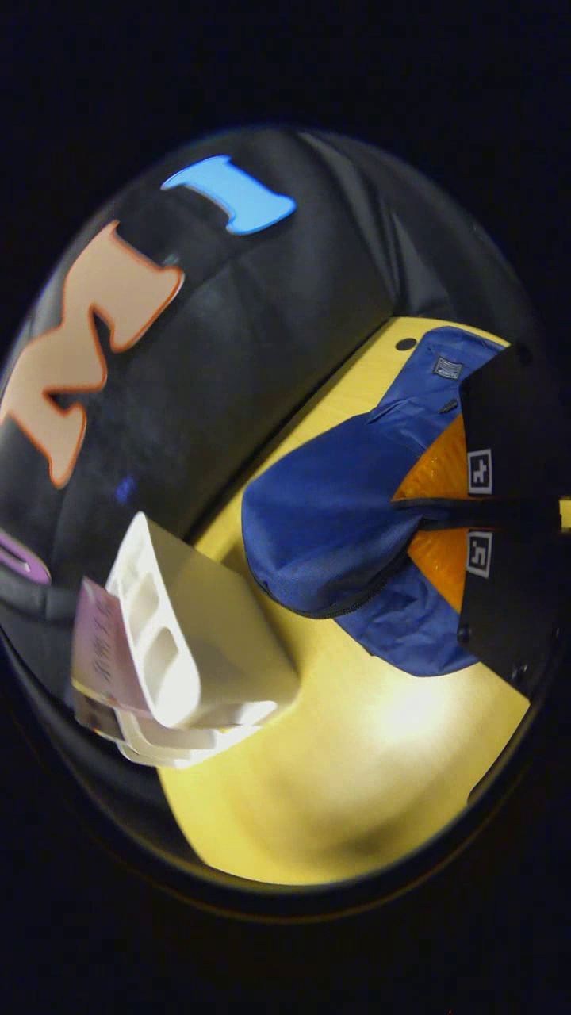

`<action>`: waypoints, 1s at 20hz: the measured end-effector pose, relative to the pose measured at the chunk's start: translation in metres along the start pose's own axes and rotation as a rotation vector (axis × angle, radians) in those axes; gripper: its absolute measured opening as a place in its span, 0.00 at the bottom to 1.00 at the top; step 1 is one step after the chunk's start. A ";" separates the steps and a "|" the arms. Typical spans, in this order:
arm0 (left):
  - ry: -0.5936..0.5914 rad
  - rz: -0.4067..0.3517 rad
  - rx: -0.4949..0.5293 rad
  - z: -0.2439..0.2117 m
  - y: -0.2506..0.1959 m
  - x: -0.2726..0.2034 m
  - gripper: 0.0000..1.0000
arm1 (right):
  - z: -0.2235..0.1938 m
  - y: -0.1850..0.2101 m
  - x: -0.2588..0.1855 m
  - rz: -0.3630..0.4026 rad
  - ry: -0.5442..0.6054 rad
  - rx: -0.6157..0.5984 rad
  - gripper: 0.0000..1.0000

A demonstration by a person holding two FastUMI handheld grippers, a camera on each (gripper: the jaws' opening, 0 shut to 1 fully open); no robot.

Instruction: Open the schoolbag, grab two books from the bookshelf and put them into the schoolbag.

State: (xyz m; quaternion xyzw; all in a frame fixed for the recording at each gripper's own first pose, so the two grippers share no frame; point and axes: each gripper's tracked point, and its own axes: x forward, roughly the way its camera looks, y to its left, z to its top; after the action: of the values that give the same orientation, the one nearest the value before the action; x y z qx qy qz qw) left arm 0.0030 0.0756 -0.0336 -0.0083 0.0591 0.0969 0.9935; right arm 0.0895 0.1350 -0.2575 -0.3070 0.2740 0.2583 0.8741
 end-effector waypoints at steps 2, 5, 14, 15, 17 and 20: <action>0.000 -0.006 0.006 0.002 -0.003 0.003 0.95 | 0.005 -0.017 -0.007 0.009 -0.018 0.171 0.04; -0.005 -0.018 0.017 0.004 -0.008 0.007 0.98 | 0.007 -0.045 -0.016 0.013 -0.050 0.384 0.06; -0.003 -0.056 0.039 0.005 -0.022 0.020 0.95 | -0.015 -0.103 -0.049 0.046 -0.114 0.970 0.03; 0.001 -0.058 0.041 0.005 -0.022 0.023 0.95 | -0.017 -0.106 -0.051 0.051 -0.120 1.040 0.03; 0.015 -0.053 0.046 -0.001 -0.022 0.032 0.94 | -0.023 -0.107 -0.051 0.070 -0.128 1.159 0.03; 0.072 -0.069 0.051 -0.014 -0.028 0.056 0.94 | -0.029 -0.112 -0.053 0.062 -0.144 1.236 0.03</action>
State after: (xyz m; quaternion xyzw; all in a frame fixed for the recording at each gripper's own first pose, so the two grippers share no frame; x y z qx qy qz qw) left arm 0.0610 0.0582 -0.0542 0.0114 0.0967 0.0606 0.9934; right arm 0.1120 0.0243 -0.1989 0.2819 0.3220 0.0973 0.8986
